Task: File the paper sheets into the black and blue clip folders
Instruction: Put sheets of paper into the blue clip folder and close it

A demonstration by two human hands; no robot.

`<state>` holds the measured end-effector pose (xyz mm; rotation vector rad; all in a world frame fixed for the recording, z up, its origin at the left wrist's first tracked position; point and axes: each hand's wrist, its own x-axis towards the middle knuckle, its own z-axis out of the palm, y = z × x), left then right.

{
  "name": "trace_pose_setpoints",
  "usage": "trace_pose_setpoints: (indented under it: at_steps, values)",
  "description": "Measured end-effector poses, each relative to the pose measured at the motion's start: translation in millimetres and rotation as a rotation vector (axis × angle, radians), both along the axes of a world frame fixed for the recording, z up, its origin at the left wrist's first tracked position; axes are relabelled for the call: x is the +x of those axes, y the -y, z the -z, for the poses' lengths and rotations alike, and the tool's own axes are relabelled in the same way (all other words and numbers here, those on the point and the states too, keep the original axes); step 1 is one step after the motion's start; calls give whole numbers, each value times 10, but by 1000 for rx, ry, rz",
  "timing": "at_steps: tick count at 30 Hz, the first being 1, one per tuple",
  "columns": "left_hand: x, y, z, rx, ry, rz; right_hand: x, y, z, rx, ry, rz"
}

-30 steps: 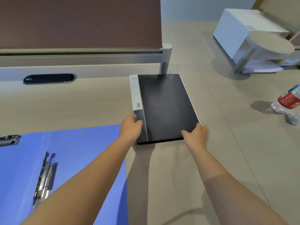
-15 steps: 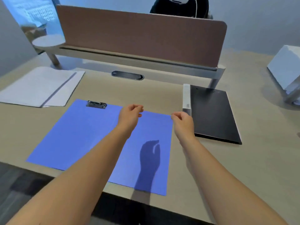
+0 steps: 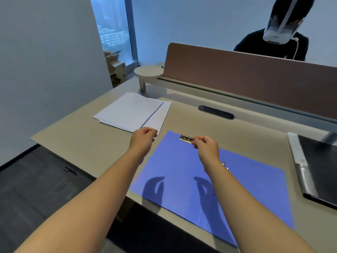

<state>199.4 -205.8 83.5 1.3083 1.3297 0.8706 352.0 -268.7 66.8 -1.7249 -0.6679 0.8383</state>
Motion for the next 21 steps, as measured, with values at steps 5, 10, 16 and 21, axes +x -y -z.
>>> trace_pose_setpoints:
  at_steps: [5, 10, 16, 21]
  values:
    - [-664, -606, 177, -73, -54, 8, -664, -534, 30, -80, -51, -27]
    - [-982, -1191, 222, -90, -70, 9, -911, -1139, 127, -136, -34, -39]
    - [-1021, -1889, 484, -122, -117, 11, -909, -1853, 427, -199, -44, -58]
    - [-830, -2584, 706, -153, -226, 33, -675, -2543, 744, -257, -94, -54]
